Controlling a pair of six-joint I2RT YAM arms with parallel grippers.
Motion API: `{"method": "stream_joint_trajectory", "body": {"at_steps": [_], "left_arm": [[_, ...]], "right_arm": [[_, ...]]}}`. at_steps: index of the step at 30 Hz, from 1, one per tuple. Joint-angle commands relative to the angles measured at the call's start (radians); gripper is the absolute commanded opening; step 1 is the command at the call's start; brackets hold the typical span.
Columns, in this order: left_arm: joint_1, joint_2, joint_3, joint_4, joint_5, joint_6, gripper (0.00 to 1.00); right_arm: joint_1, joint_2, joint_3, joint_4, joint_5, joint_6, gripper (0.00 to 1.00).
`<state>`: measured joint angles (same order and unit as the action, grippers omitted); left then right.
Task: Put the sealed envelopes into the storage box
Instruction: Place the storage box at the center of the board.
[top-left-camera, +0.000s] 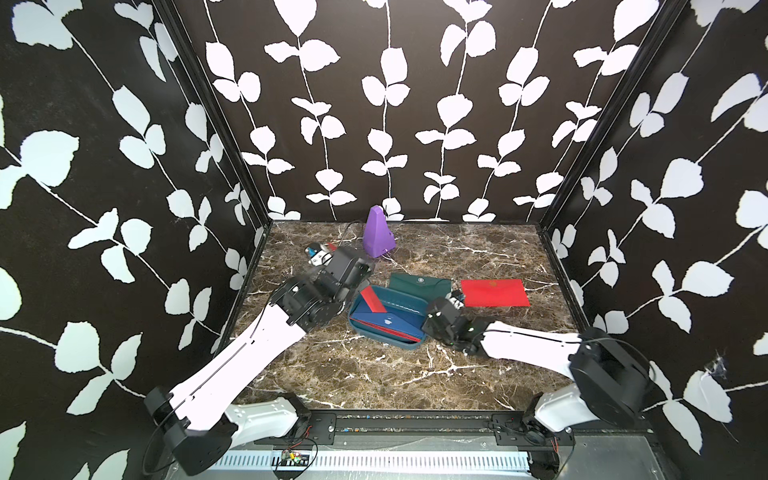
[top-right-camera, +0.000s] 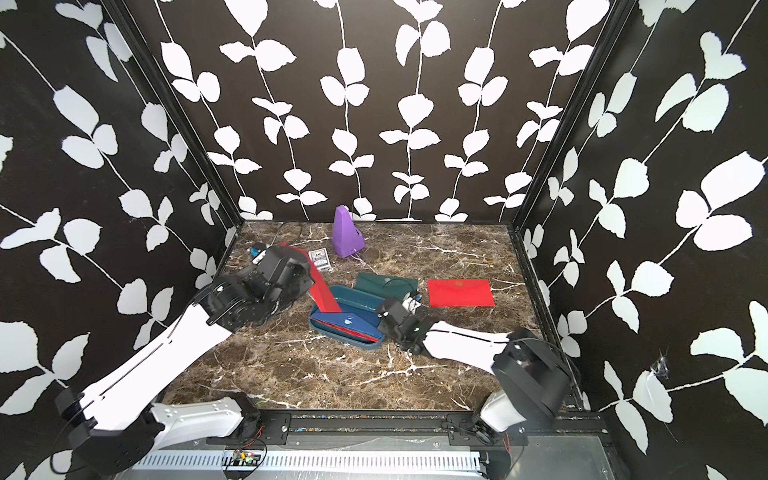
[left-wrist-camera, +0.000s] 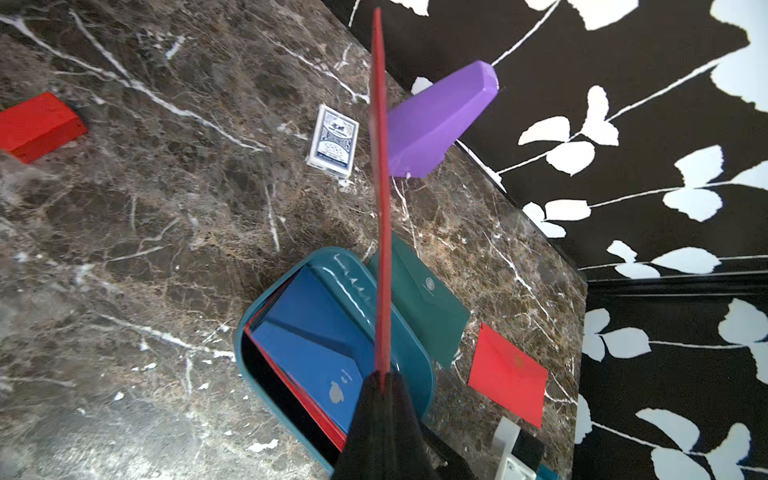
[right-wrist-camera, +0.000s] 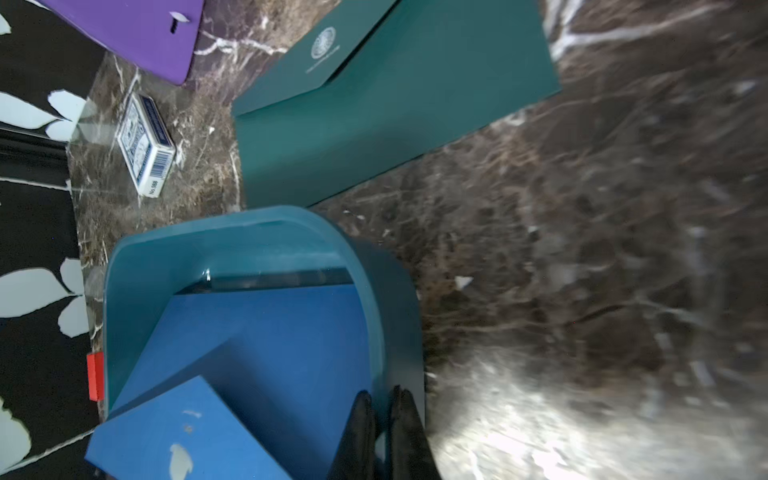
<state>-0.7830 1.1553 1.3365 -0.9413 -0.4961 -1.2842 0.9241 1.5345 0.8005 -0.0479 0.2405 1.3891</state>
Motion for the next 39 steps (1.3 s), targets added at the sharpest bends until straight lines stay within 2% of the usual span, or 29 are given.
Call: {"method": "stream_joint_trajectory", "body": {"at_steps": [1,5,7,9,13,21,22,28,34,39], "left_arm": [[-0.003,-0.022,-0.037,-0.067,-0.066,-0.055,0.0],[-0.002,-0.009,-0.049,-0.08,-0.096,-0.075,0.0],[-0.002,0.002,-0.053,-0.084,-0.116,-0.081,0.0],[-0.001,0.011,-0.058,-0.084,-0.138,-0.098,0.0],[-0.002,0.048,-0.058,-0.054,-0.163,-0.117,0.0],[-0.003,0.171,-0.077,0.048,-0.15,-0.183,0.0],[-0.002,0.183,-0.084,0.065,-0.153,-0.197,0.0],[-0.004,0.219,-0.149,0.14,-0.162,-0.288,0.0],[-0.032,0.242,-0.228,0.176,-0.14,-0.436,0.0],[-0.067,0.272,-0.251,0.152,-0.173,-0.534,0.0]], "right_arm": [[0.045,0.088,0.085,0.086,0.07,0.108,0.0],[0.078,0.192,0.194,0.107,0.021,0.114,0.0],[0.087,0.226,0.23,0.13,-0.019,0.104,0.04],[0.091,0.242,0.243,0.141,-0.058,0.096,0.13],[0.091,0.196,0.206,0.135,-0.09,0.057,0.4],[0.013,-0.044,0.136,-0.121,-0.031,-0.153,0.71],[-0.005,-0.071,0.13,-0.143,-0.031,-0.181,0.78],[-0.08,-0.158,0.121,-0.209,-0.041,-0.293,0.8],[-0.087,-0.133,0.17,-0.255,-0.074,-0.368,0.8],[-0.088,-0.101,0.183,-0.232,-0.111,-0.382,0.8]]}}
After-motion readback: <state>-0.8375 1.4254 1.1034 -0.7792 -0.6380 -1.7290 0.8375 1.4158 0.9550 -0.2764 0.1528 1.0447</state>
